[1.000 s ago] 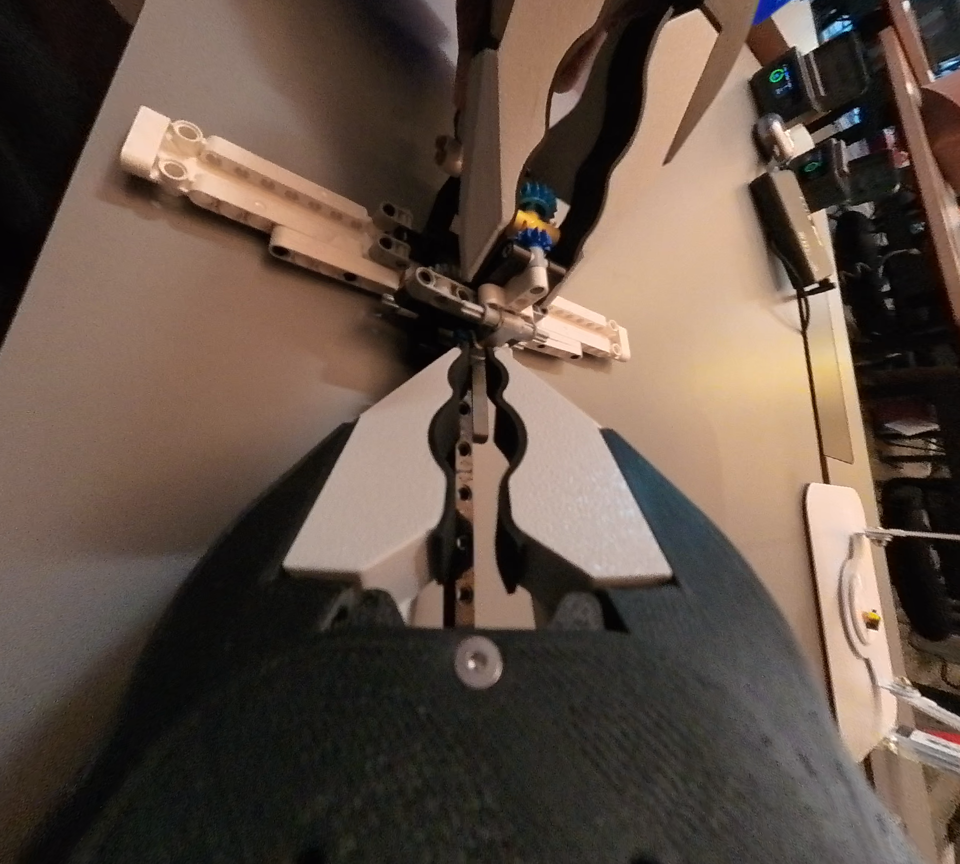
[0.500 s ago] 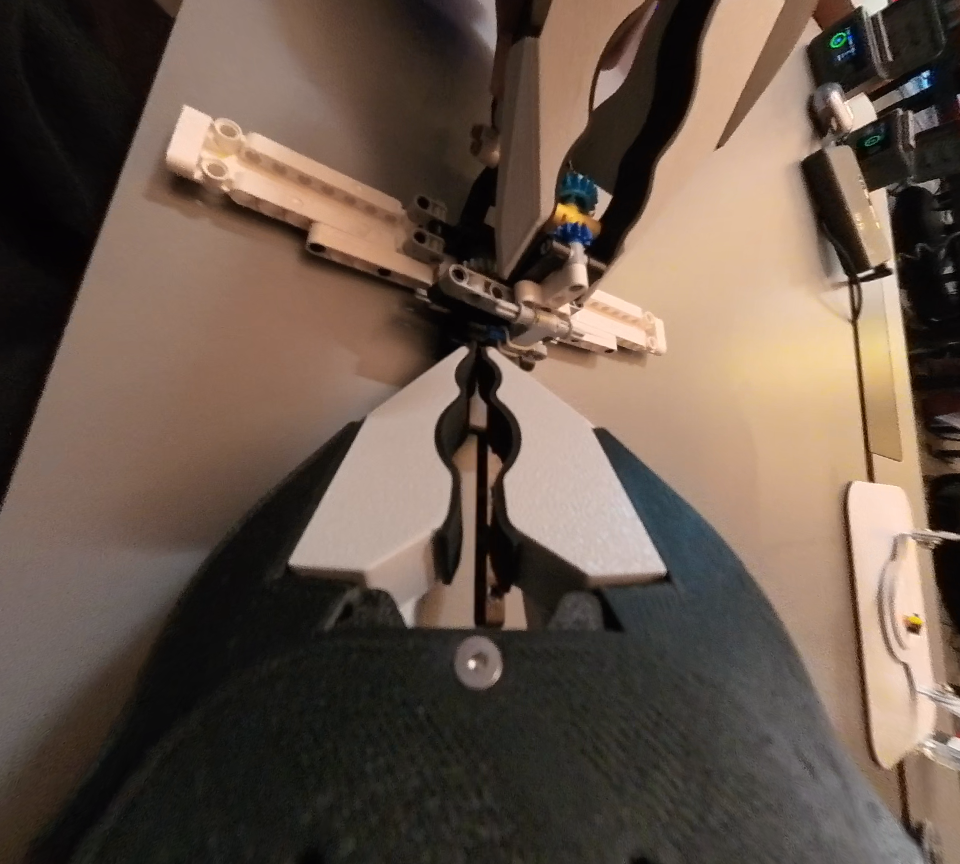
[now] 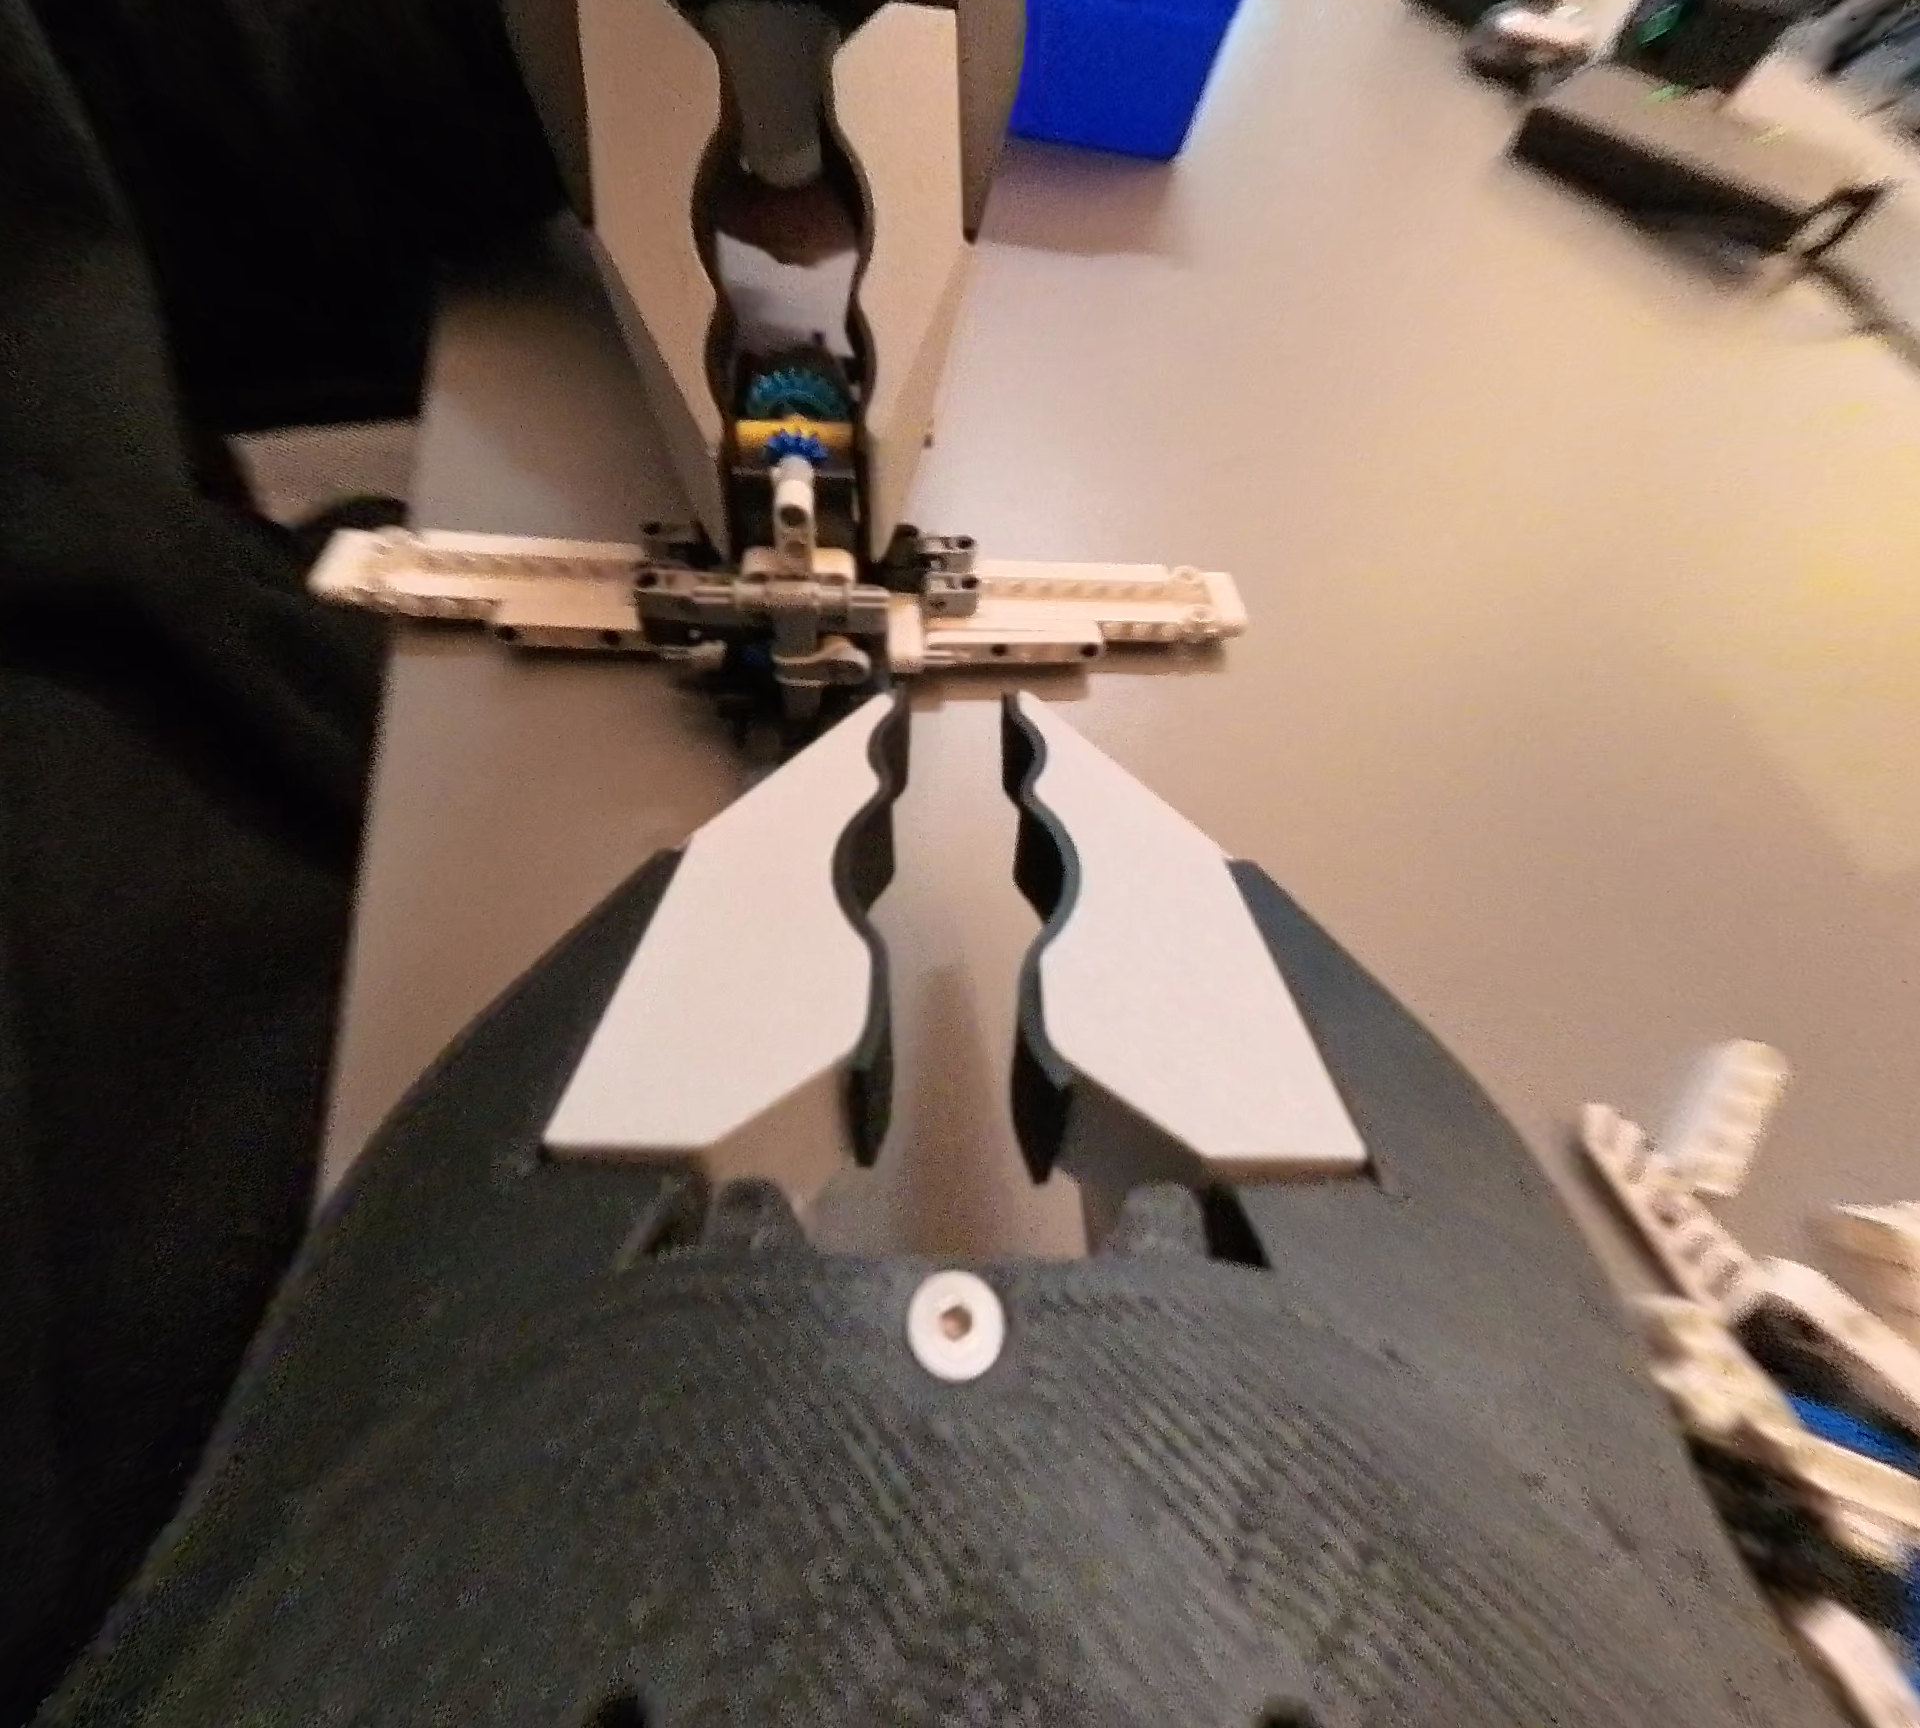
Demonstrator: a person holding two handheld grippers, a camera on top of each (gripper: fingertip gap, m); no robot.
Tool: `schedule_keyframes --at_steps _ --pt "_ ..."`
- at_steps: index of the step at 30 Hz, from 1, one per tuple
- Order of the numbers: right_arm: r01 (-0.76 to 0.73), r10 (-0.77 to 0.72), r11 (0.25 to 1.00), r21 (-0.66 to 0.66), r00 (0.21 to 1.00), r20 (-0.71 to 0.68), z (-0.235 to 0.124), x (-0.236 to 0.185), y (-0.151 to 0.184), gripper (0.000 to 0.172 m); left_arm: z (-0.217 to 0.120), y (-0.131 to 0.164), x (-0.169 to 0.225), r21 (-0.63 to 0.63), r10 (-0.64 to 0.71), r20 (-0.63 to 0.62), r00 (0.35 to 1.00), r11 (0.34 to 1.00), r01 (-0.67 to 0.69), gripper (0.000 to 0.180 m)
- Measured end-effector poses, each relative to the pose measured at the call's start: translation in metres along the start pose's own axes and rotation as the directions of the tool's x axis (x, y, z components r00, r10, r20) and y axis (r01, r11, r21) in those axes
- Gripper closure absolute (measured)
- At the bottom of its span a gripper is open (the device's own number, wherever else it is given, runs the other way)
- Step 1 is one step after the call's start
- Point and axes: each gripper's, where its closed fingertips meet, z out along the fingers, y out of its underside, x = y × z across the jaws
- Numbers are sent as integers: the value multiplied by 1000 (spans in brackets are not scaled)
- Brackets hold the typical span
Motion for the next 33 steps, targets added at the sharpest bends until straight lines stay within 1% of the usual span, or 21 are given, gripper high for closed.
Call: schedule_keyframes --at_steps 2,5,6,8,11,13,15,17,19,20,21,23,28,30,33 --pt "-98 94 995 19 985 144 0 -9 -2 153 0 0 1 15 -16 -22 1000 1000 16 155" --pt "-221 207 975 2 918 338 4 -17 -5 149 -1 0 1 21 -30 -45 999 999 31 155" --pt "-239 224 971 -10 894 389 5 -19 -7 147 -1 0 1 23 -35 -52 998 999 36 155" --pt "-223 207 975 -16 874 440 9 -17 -10 144 -2 -1 1 30 -44 -66 997 999 46 155" --pt "-112 117 993 -41 848 517 13 -22 -8 140 -3 -1 1 44 -55 -86 995 997 59 155" --pt "-41 75 996 -73 818 570 17 -28 -1 138 -3 -1 1 58 -60 -95 994 996 66 155" --pt "-14 72 995 -96 774 629 18 -33 1 135 -3 -1 0 70 -62 -102 993 995 70 155" --pt "-5 62 996 -87 739 670 19 -35 -3 135 -3 -1 1 75 -61 -107 992 995 70 155" --pt "14 57 995 -95 710 702 19 -33 -2 139 -4 -1 1 74 -61 -107 992 995 69 155" --pt "18 62 995 -103 686 725 17 -33 -1 145 -3 -1 1 73 -55 -104 993 995 63 155" --pt "17 75 993 -114 661 747 15 -34 0 147 -3 -2 0 72 -51 -100 994 996 59 155" --pt "11 99 991 -135 625 775 13 -34 0 145 -3 -2 0 71 -47 -98 994 996 54 155" --pt "40 105 987 -157 583 806 16 -34 1 150 -3 -2 0 82 -42 -99 994 995 51 155" --pt "36 125 984 -174 552 825 15 -34 1 148 -3 -2 1 83 -41 -102 994 995 50 155" --pt "22 172 977 -213 510 843 13 -34 2 152 -2 -2 1 83 -42 -105 994 995 51 155"
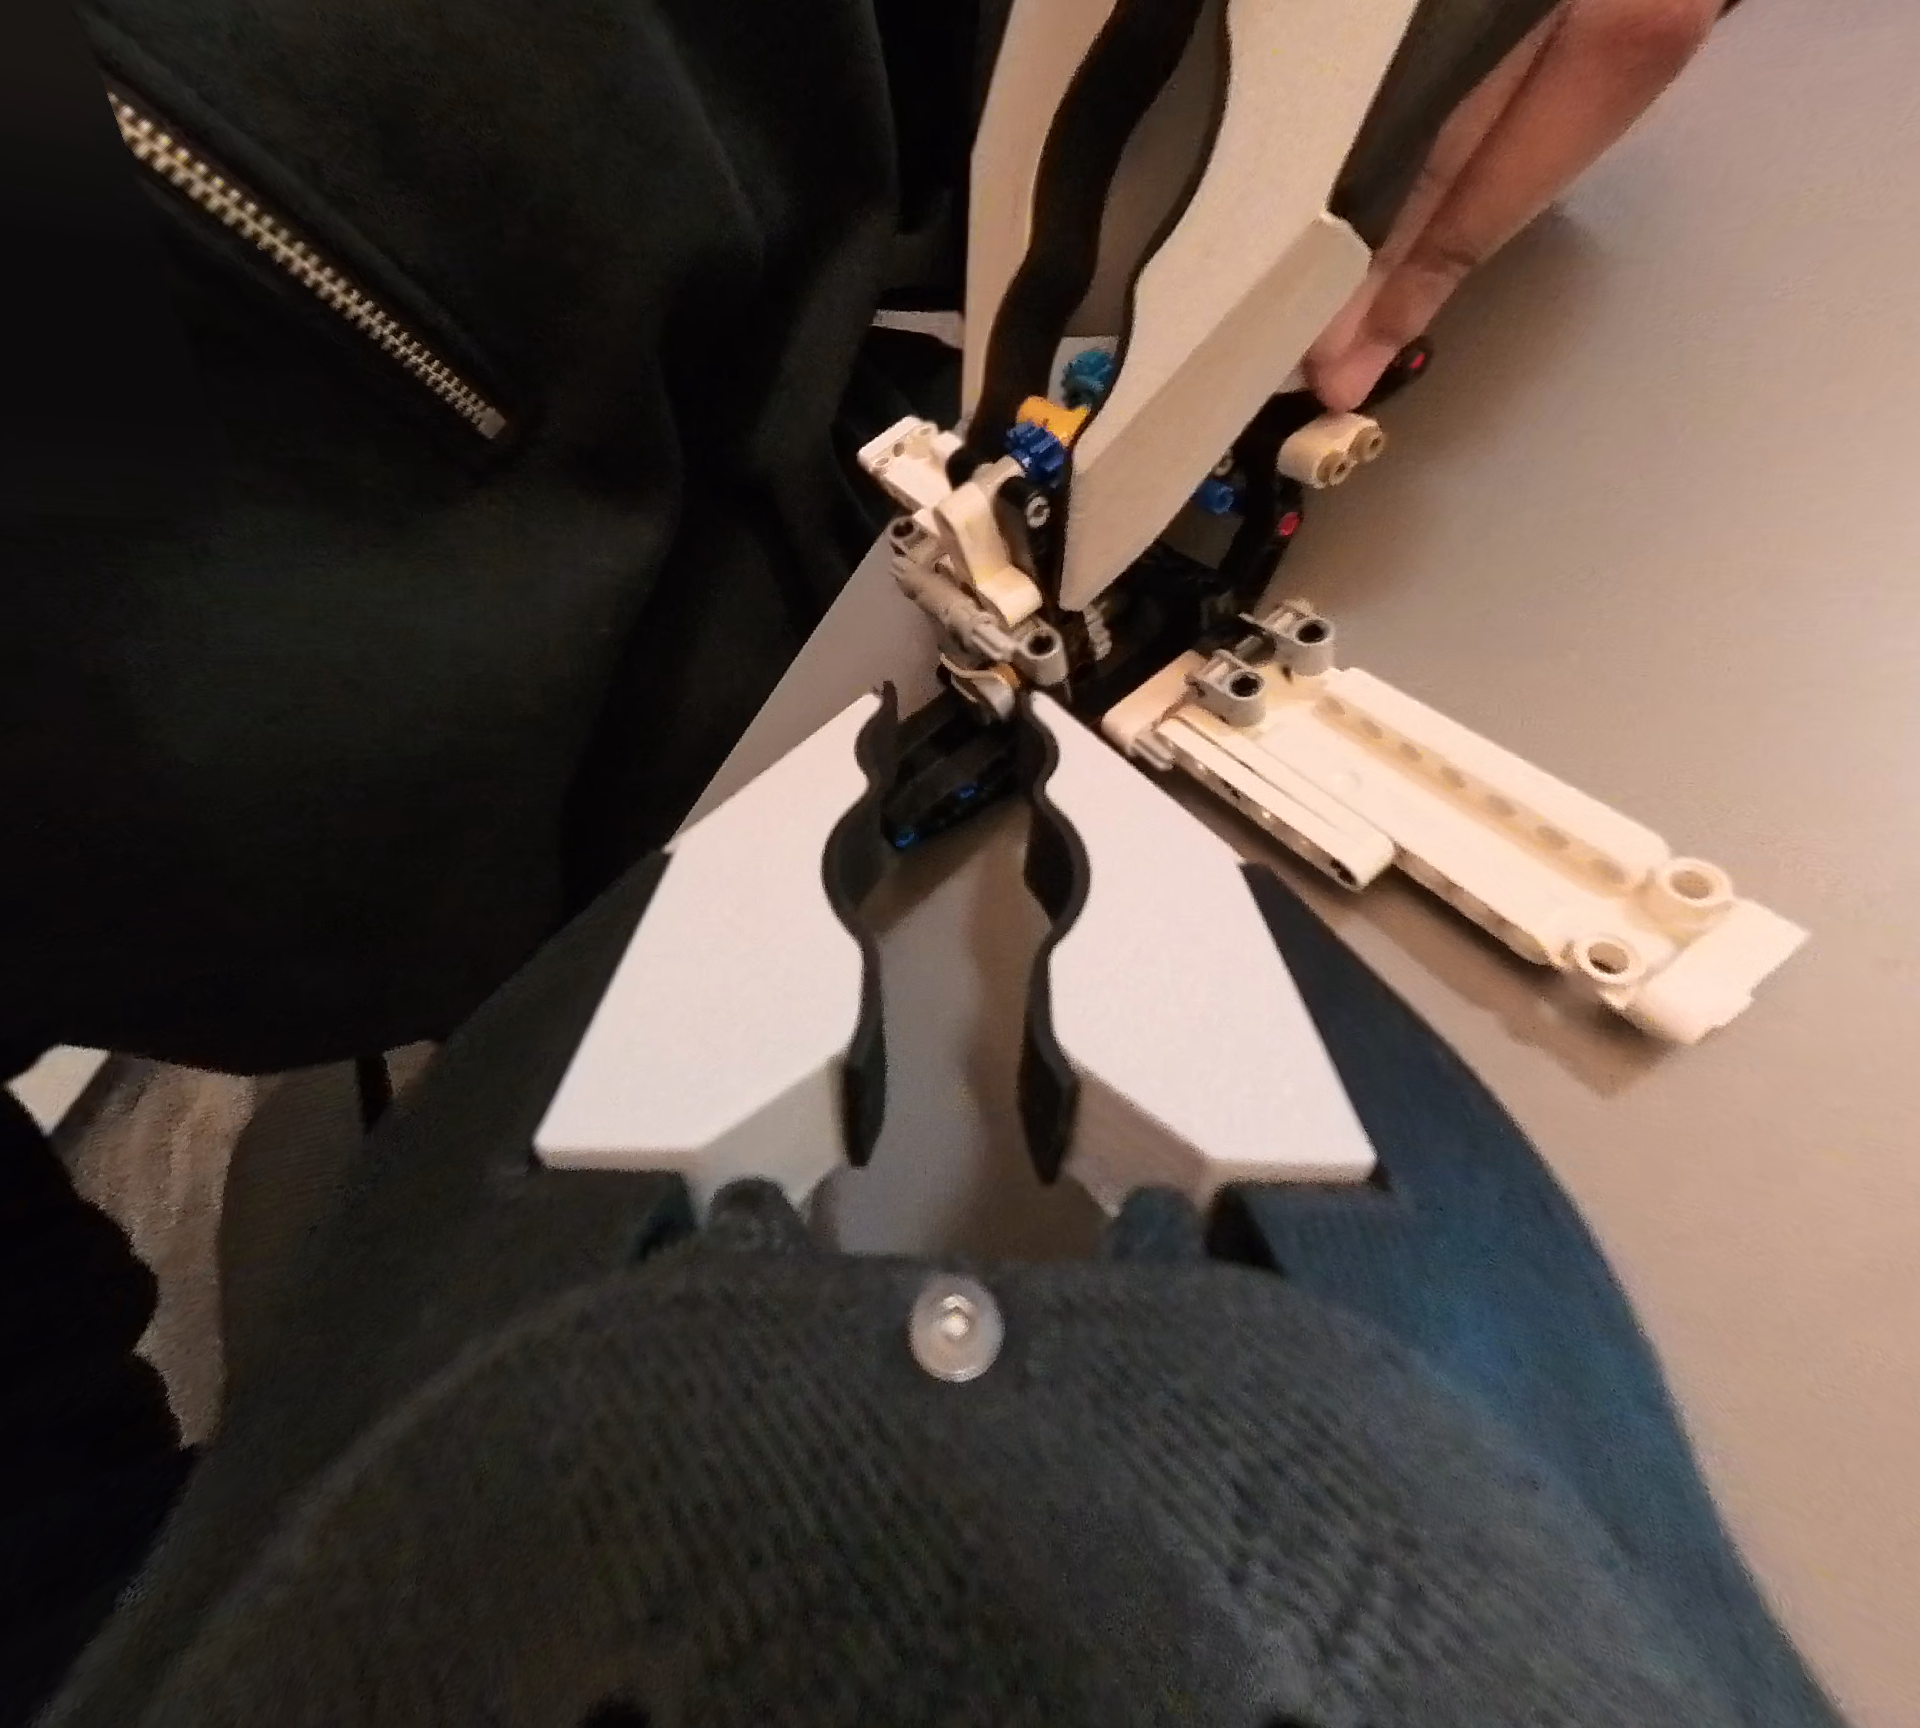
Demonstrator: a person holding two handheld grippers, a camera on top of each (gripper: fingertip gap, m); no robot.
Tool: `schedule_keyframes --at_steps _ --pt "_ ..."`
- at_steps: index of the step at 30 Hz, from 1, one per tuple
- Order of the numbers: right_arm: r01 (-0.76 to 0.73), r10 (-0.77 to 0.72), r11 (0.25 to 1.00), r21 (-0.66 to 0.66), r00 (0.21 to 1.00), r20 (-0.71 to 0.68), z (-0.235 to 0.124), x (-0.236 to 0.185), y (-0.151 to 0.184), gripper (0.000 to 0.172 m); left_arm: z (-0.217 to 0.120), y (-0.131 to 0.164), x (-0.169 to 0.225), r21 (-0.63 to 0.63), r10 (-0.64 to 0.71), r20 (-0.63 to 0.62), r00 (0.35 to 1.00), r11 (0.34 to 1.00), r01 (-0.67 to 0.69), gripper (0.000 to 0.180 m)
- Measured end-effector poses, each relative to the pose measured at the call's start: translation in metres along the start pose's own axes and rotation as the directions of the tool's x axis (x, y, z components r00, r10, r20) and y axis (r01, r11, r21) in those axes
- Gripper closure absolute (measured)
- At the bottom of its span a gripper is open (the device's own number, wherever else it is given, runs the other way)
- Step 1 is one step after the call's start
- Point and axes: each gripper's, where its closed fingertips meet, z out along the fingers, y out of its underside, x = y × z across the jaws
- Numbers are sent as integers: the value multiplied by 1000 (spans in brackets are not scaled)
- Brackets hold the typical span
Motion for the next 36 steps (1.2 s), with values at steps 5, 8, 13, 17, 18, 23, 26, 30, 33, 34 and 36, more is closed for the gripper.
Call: schedule_keyframes --at_steps 5,8,13,17,18,23,26,30,33,34,36 --pt "51 -51 999 -5 997 -51 -4 4 1 172 0 0 -2 4 -3 7 1000 1000 3 155" --pt "45 -45 999 9 999 -31 -5 -6 3 172 -4 2 -6 4 -12 29 1000 1000 12 155" --pt "43 -38 999 17 975 -218 -14 12 5 172 -4 2 -7 10 -18 32 999 1000 17 155" --pt "59 -38 997 40 911 -410 -29 29 0 169 -3 1 -9 19 -19 46 999 1000 19 155" --pt "49 -31 998 28 890 -456 -34 33 2 168 -3 1 -9 24 -21 49 999 1000 19 155" --pt "12 -33 999 -41 817 -576 -41 41 12 157 -3 0 -27 9 -3 186 982 1000 1 155" --pt "-12 -21 999 -47 753 -658 -51 52 12 153 -8 1 -46 0 -7 304 952 1000 8 155" --pt "-18 41 999 39 637 -770 -80 69 7 156 -15 2 -64 6 -45 409 911 999 47 155" --pt "-12 137 988 156 540 -831 -110 79 2 155 -20 4 -76 -4 -59 489 870 998 71 155" --pt "8 164 981 196 512 -843 -119 79 -1 153 -24 4 -82 -1 -70 522 850 997 82 155" --pt "78 190 964 253 461 -867 -138 75 -12 151 -36 0 -92 44 -93 589 803 996 84 156"
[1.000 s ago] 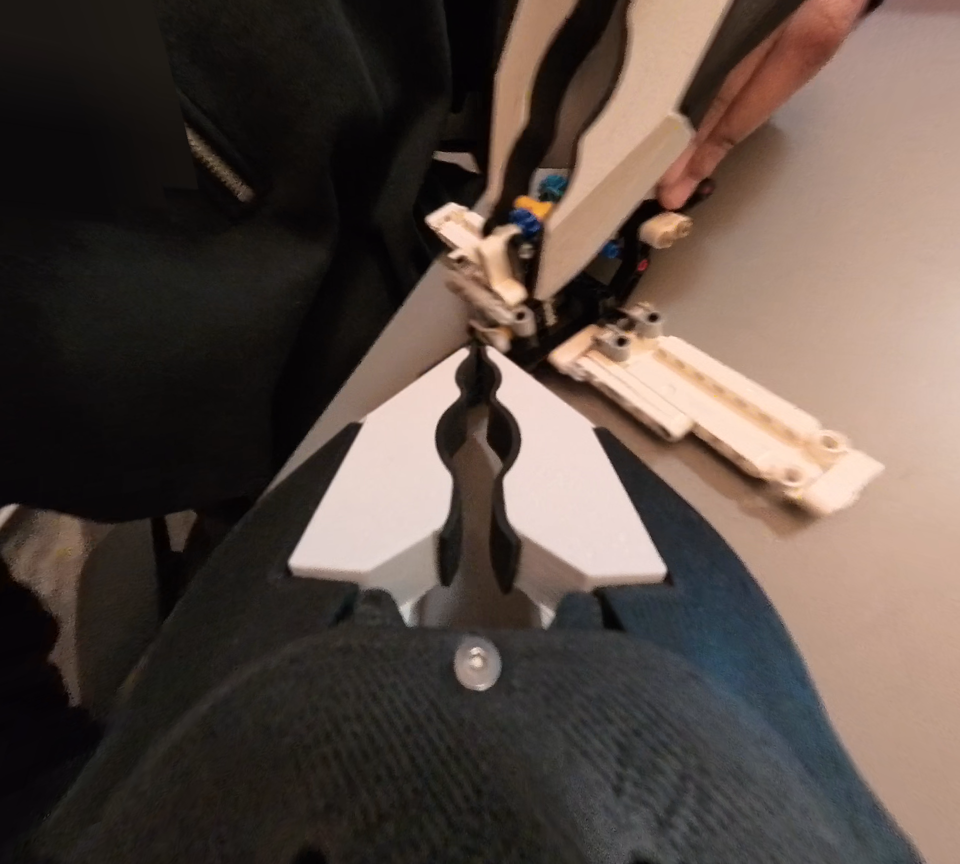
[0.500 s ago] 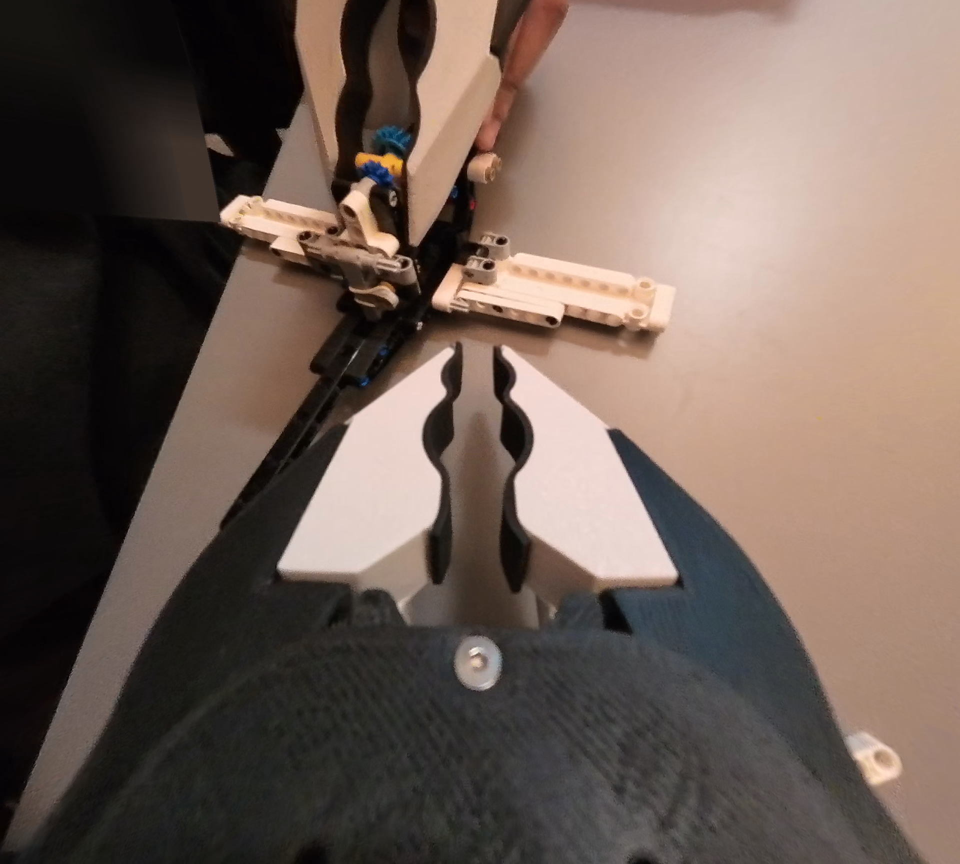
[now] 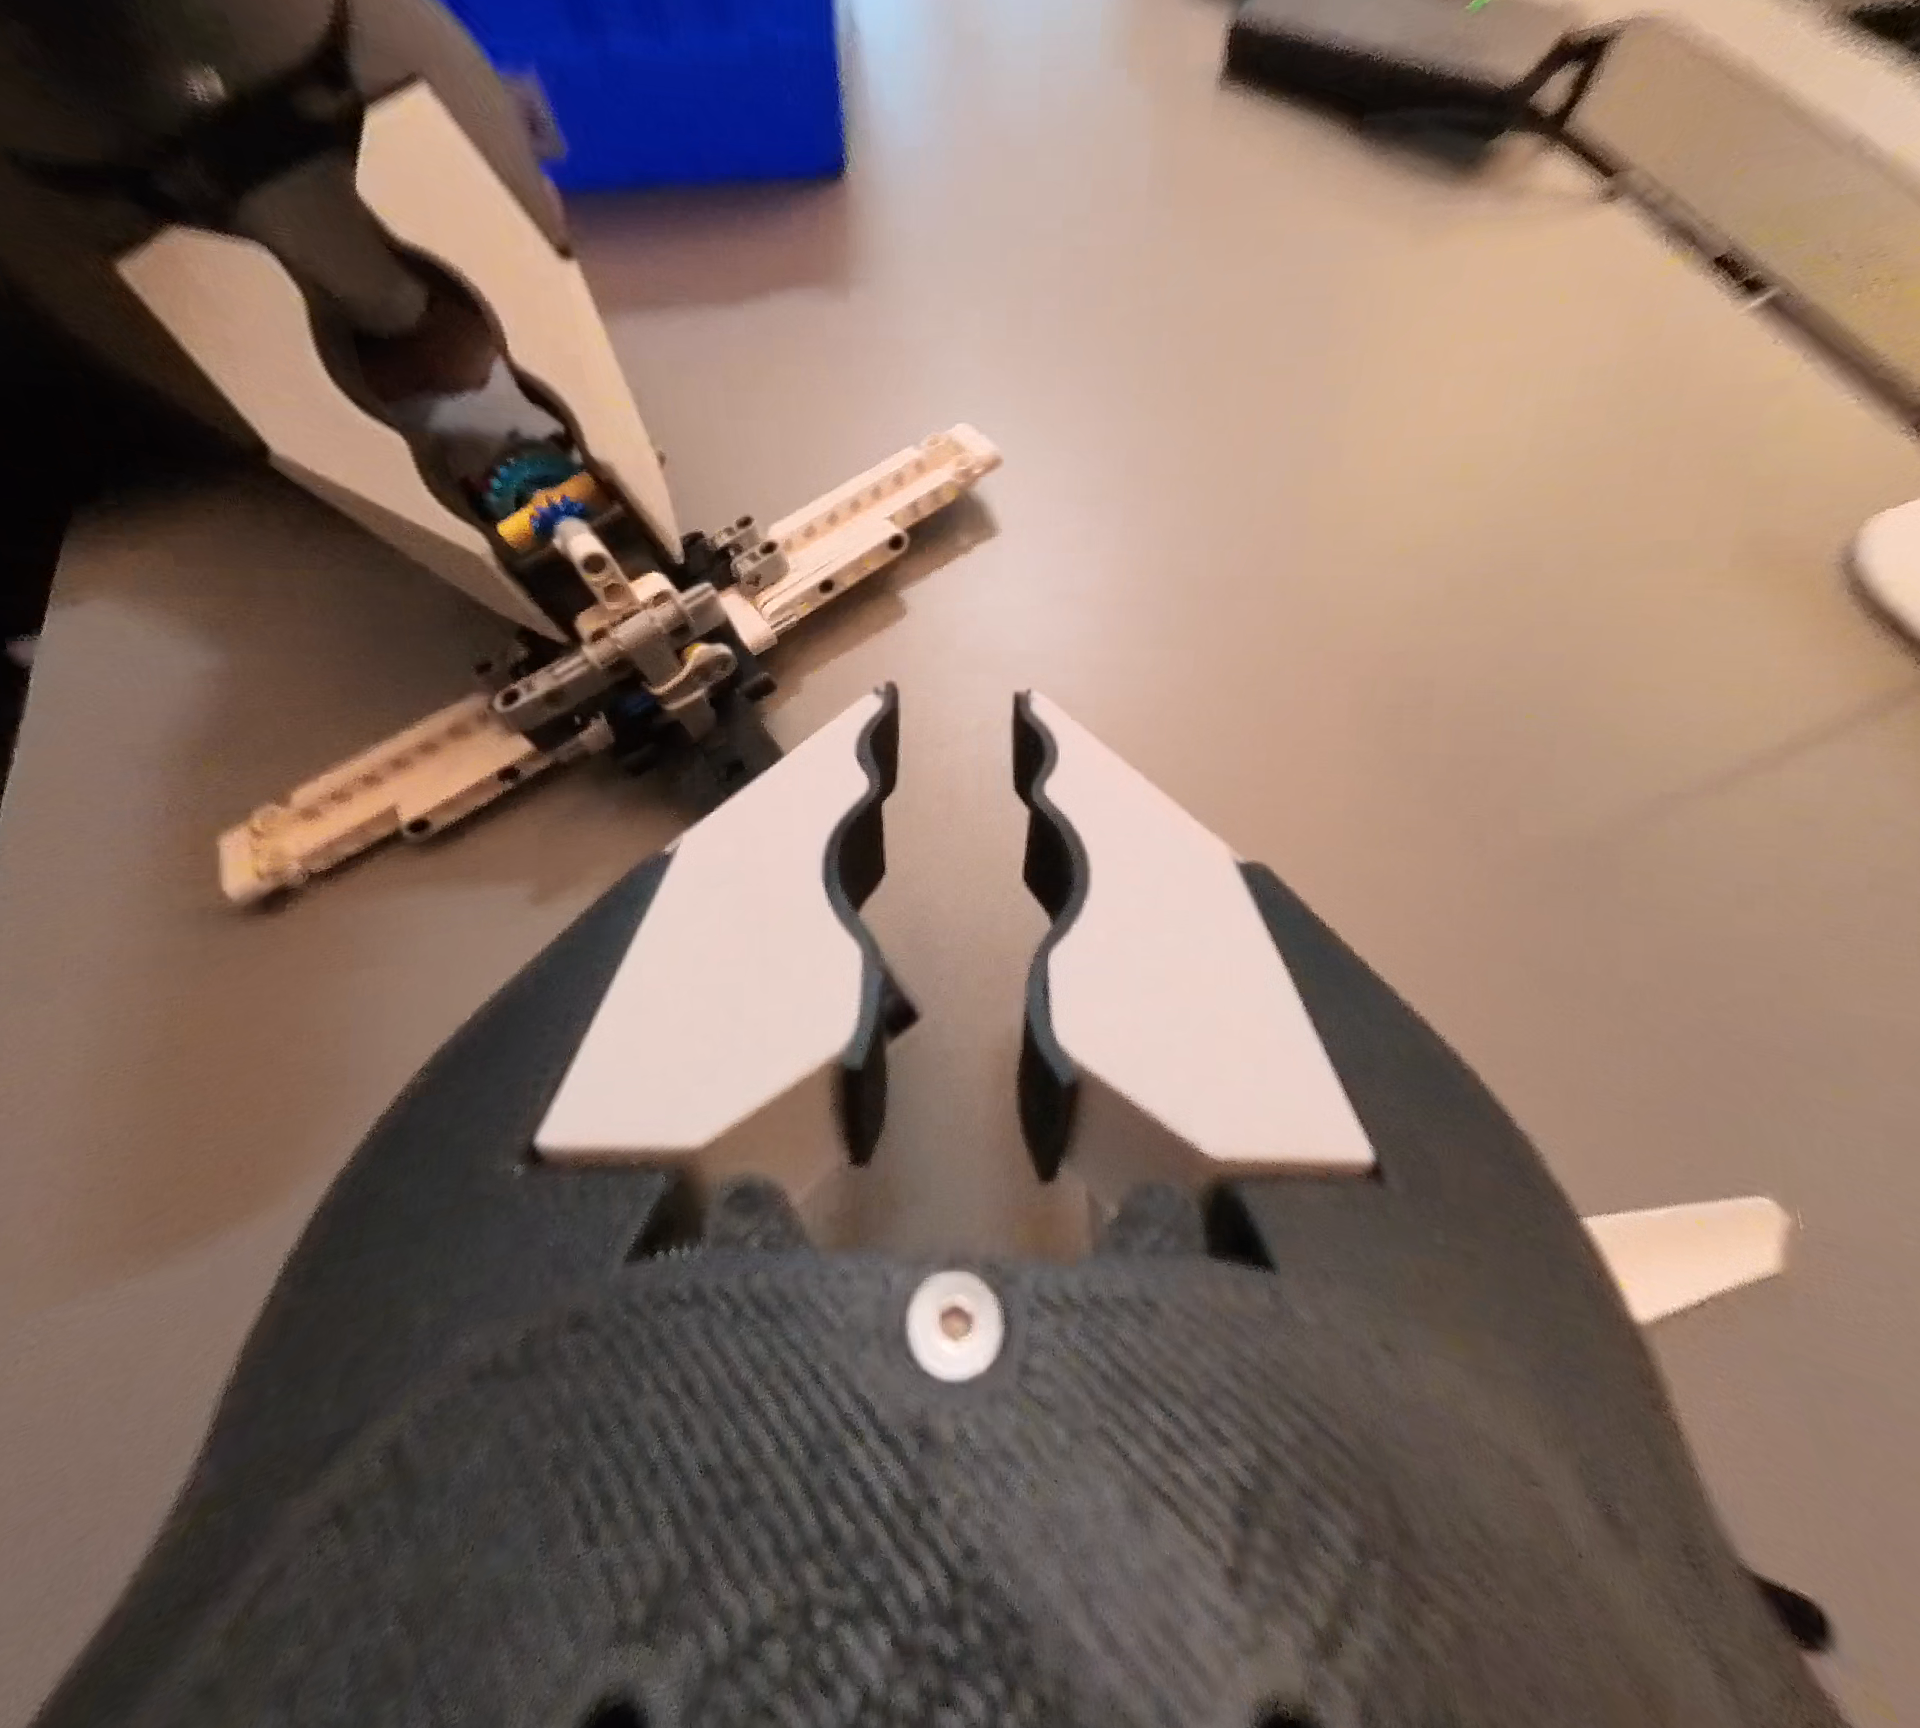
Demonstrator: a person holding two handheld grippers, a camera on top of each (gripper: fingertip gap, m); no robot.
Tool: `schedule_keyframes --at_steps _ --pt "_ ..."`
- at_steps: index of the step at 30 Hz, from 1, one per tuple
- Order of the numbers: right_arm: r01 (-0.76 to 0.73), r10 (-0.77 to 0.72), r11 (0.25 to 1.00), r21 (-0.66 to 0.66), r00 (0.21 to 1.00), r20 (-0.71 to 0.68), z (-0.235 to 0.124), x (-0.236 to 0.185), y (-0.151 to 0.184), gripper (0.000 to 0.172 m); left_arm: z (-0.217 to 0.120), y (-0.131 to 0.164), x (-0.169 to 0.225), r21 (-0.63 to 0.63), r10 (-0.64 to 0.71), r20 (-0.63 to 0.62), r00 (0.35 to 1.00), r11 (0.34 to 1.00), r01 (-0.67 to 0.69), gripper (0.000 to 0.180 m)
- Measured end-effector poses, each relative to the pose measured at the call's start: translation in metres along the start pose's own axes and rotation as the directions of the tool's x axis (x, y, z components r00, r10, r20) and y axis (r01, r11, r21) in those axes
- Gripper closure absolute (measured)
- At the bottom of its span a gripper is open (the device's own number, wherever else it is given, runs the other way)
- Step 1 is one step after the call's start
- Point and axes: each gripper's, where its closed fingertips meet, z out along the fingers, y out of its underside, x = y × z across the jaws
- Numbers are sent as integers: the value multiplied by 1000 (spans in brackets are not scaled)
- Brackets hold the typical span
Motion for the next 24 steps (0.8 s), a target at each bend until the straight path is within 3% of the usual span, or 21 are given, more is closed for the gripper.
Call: schedule_keyframes --at_steps 7,12,16,24 --pt "132 -103 955 264 987 -120 -31 -3 -50 154 -18 -18 -33 222 -268 37 963 942 254 156" --pt "248 -216 931 268 966 -142 -27 -24 -56 156 -32 -25 -44 352 -390 26 920 865 357 156" --pt "273 -255 930 247 962 -102 -14 -40 -49 155 -37 -32 -41 417 -388 19 922 841 345 157" --pt "257 -251 931 260 966 -55 -4 -51 -46 155 -33 -34 -31 388 -272 73 960 894 224 157"
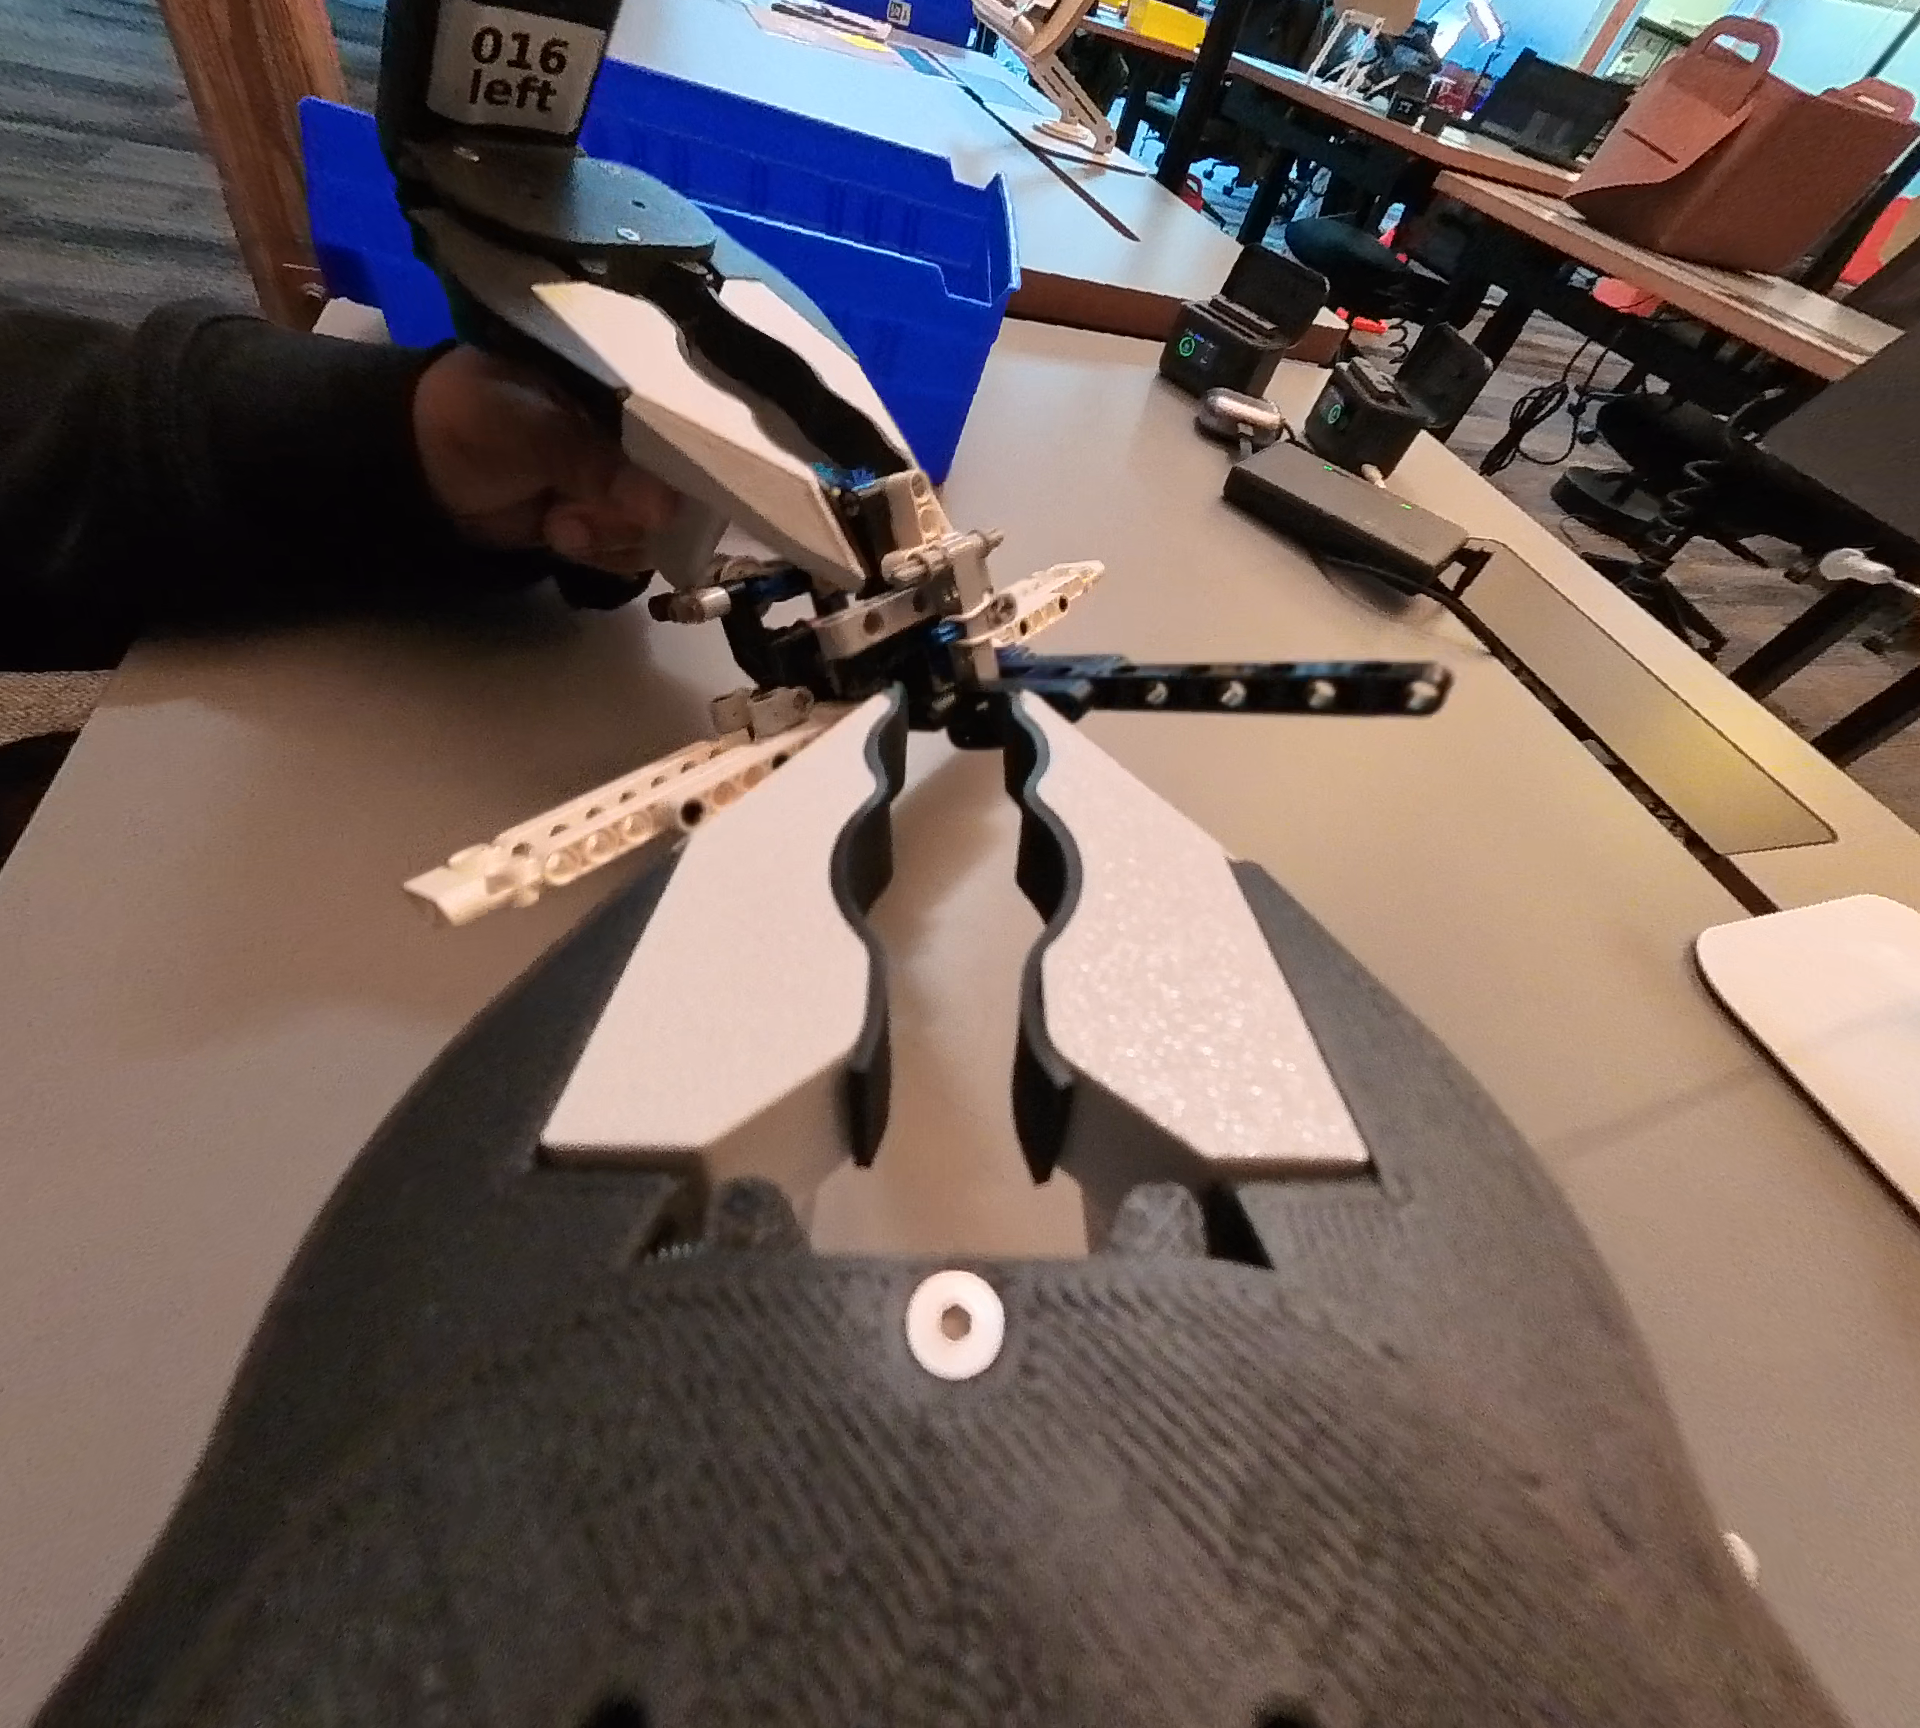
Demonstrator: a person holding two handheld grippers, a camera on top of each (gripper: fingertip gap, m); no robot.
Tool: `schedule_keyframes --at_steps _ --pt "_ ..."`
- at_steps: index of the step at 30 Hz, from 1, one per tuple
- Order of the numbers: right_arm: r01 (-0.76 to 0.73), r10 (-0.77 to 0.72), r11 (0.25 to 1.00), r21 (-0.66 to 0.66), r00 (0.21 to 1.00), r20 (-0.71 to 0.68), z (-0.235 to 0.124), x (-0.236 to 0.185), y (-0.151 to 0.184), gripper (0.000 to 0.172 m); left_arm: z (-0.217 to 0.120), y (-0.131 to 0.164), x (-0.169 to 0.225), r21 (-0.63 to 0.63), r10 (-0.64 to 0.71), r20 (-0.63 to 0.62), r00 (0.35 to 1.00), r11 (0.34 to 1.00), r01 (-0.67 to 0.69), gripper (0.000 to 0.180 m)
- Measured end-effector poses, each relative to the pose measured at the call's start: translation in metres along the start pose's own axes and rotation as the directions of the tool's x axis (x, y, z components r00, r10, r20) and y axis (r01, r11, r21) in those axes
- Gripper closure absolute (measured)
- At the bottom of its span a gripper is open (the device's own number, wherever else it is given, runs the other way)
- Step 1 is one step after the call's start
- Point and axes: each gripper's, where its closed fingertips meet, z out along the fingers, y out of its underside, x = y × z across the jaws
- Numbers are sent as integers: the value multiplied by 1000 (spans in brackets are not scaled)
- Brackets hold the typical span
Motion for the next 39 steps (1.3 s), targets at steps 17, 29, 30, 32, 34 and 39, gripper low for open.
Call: schedule_keyframes --at_steps 17,29,30,32,34,39 --pt "-369 360 929 14 916 179 5 -9 6 158 5 -3 24 -104 602 184 777 798 -594 157" --pt "-394 382 919 20 900 210 3 -14 -2 159 6 -7 28 -158 710 252 657 700 -696 156" --pt "-382 371 924 24 908 197 2 -13 -4 158 6 -8 30 -156 718 257 647 691 -706 156" --pt "-368 360 930 14 916 175 1 -11 -4 158 6 -10 33 -151 733 263 628 674 -724 156" --pt "-358 352 934 11 922 164 1 -11 -5 163 6 -11 35 -150 742 269 614 662 -734 156" --pt "-380 372 925 9 910 181 0 -14 -10 164 5 -14 40 -127 756 277 594 641 -757 157"
